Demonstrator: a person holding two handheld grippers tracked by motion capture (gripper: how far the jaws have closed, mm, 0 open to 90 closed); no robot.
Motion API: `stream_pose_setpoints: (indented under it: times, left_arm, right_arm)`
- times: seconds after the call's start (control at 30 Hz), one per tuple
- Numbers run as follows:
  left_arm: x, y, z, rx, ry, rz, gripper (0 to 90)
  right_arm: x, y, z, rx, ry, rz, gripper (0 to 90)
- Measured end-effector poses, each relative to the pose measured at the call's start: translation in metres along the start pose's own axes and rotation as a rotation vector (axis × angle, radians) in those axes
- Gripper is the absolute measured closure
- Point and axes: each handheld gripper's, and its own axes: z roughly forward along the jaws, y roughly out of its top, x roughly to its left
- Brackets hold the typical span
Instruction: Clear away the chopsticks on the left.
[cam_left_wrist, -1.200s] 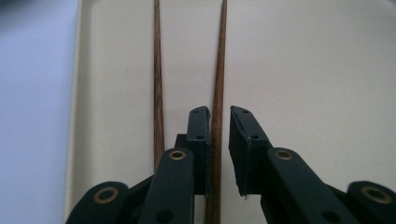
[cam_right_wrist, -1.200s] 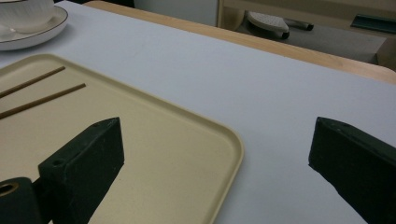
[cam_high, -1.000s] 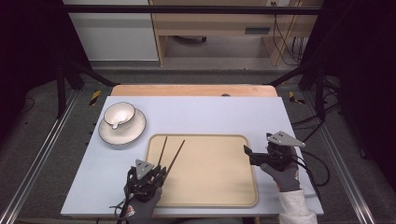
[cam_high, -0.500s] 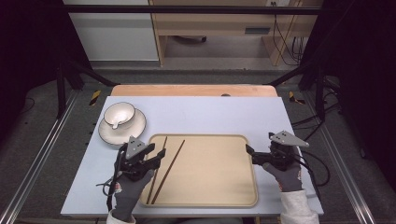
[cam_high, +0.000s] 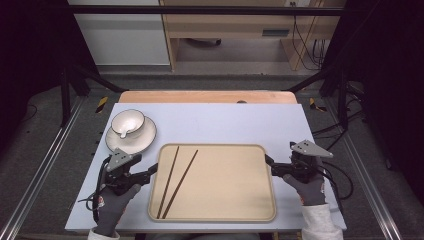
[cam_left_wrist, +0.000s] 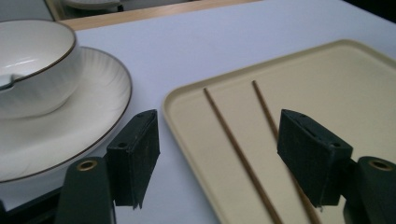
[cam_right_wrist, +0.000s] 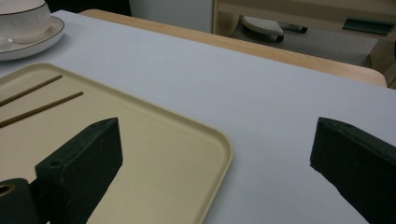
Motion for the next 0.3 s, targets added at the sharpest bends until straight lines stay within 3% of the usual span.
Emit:
stream_pose_setpoints:
  times: [0.3]
  left_arm:
    - [0.016,-0.015,-0.005,-0.007,0.031,-0.009,26.4]
  right_arm:
    - [0.000,0.000,-0.001,0.000,0.004,0.002,2.4]
